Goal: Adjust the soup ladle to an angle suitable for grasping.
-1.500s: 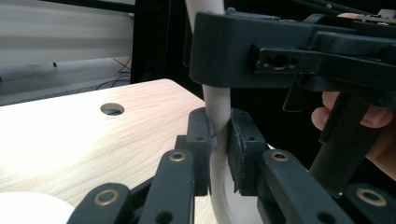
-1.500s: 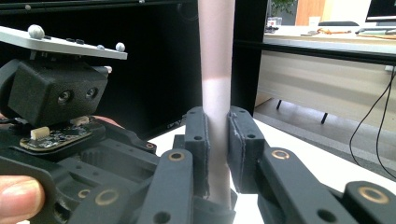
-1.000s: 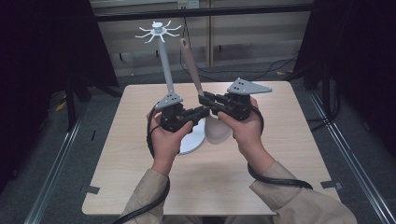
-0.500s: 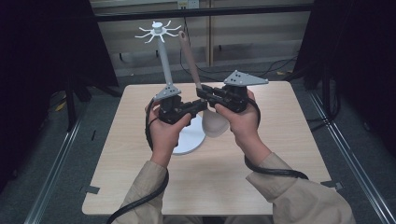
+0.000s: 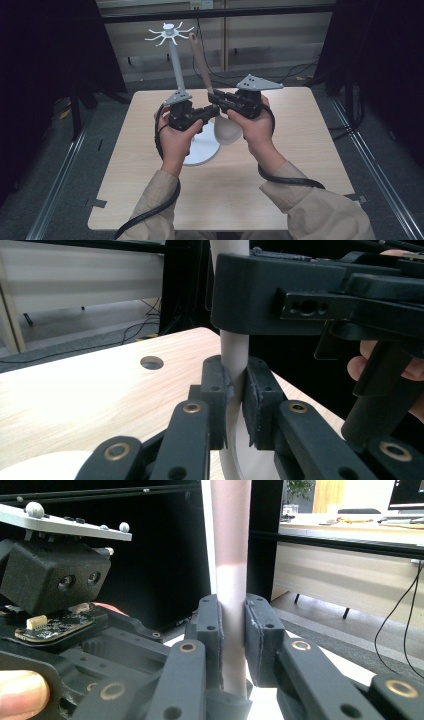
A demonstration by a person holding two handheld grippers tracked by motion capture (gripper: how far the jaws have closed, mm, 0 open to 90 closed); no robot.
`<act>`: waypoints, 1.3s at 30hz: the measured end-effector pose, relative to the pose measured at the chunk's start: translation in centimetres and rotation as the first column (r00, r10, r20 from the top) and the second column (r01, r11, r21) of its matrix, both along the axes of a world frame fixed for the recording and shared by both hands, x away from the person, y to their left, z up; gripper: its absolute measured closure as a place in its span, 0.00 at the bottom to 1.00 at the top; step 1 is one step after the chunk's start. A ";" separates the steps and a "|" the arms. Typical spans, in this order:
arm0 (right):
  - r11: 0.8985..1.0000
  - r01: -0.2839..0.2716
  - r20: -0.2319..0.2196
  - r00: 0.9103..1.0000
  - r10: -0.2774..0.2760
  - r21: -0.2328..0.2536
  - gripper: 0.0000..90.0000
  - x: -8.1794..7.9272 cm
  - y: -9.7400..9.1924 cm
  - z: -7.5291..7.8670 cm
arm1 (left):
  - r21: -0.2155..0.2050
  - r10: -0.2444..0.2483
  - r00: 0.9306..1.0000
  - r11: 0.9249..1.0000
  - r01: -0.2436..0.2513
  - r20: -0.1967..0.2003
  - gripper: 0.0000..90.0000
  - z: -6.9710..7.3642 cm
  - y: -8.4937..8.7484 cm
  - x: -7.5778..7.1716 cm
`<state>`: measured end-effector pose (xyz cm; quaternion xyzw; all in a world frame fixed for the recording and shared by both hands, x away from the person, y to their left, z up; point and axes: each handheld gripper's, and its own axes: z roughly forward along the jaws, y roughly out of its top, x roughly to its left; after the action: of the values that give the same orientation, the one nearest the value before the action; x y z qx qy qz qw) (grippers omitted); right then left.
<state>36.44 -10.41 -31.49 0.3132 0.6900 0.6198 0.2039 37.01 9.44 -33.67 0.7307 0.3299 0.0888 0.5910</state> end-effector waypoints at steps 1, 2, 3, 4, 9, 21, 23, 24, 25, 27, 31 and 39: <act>1.000 -0.001 -0.001 1.000 0.001 0.000 0.88 0.0 0.0 0.0 | -0.008 -0.003 1.000 1.000 0.003 0.002 0.90 -0.1 0.0 0.0; 1.000 -0.004 0.003 1.000 0.004 -0.002 0.87 -0.1 -0.1 0.0 | -0.004 -0.001 1.000 1.000 0.001 0.005 0.90 -0.1 0.0 0.0; 1.000 -0.001 0.005 1.000 0.001 -0.003 0.86 -0.1 -0.1 0.0 | 0.010 0.019 1.000 1.000 -0.019 0.003 0.90 0.0 0.0 -0.1; 1.000 0.006 0.006 1.000 -0.006 -0.001 0.84 -0.2 -0.3 0.0 | 0.011 0.027 1.000 1.000 -0.027 0.004 0.90 -0.1 0.1 -0.1; 1.000 0.022 0.014 1.000 -0.022 -0.006 0.78 -0.7 -1.3 -0.2 | 0.009 0.041 0.999 0.999 -0.042 0.008 0.90 -0.2 0.8 -0.4; 0.996 0.072 -0.010 0.997 -0.072 -0.045 0.59 -1.3 -4.1 -1.8 | 0.027 0.074 0.997 0.997 -0.074 0.030 0.90 -0.2 0.9 -0.7; 0.995 0.081 -0.013 0.997 -0.082 -0.052 0.56 -1.4 -4.5 -2.0 | 0.020 0.080 0.996 0.997 -0.080 0.026 0.90 -0.3 0.5 -0.6; 0.994 0.088 -0.019 0.996 -0.090 -0.056 0.55 -1.4 -4.6 -2.1 | 0.020 0.086 0.996 0.996 -0.086 0.025 0.90 -0.3 0.3 -0.5; 0.994 0.093 -0.022 0.995 -0.094 -0.063 0.54 -1.5 -4.8 -2.2 | 0.018 0.093 0.995 0.995 -0.093 0.023 0.90 -0.3 0.0 -0.5; 0.993 0.097 -0.024 0.995 -0.099 -0.071 0.52 -1.5 -5.1 -2.4 | 0.014 0.101 0.995 0.995 -0.101 0.026 0.90 -0.4 -0.2 -0.4; 0.991 0.106 -0.030 0.994 -0.109 -0.085 0.49 -1.7 -5.6 -2.9 | 0.026 0.118 0.993 0.993 -0.118 0.027 0.90 -0.4 -0.4 -0.2; 0.987 0.123 -0.049 0.990 -0.128 -0.101 0.42 -1.9 -6.4 -3.9 | 0.039 0.157 0.987 0.987 -0.159 0.039 0.90 -0.8 0.5 -0.1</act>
<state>34.49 -16.81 -35.38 0.3630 0.7038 0.5623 0.2383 36.88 9.95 -34.47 0.7128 0.3743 0.1552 0.5724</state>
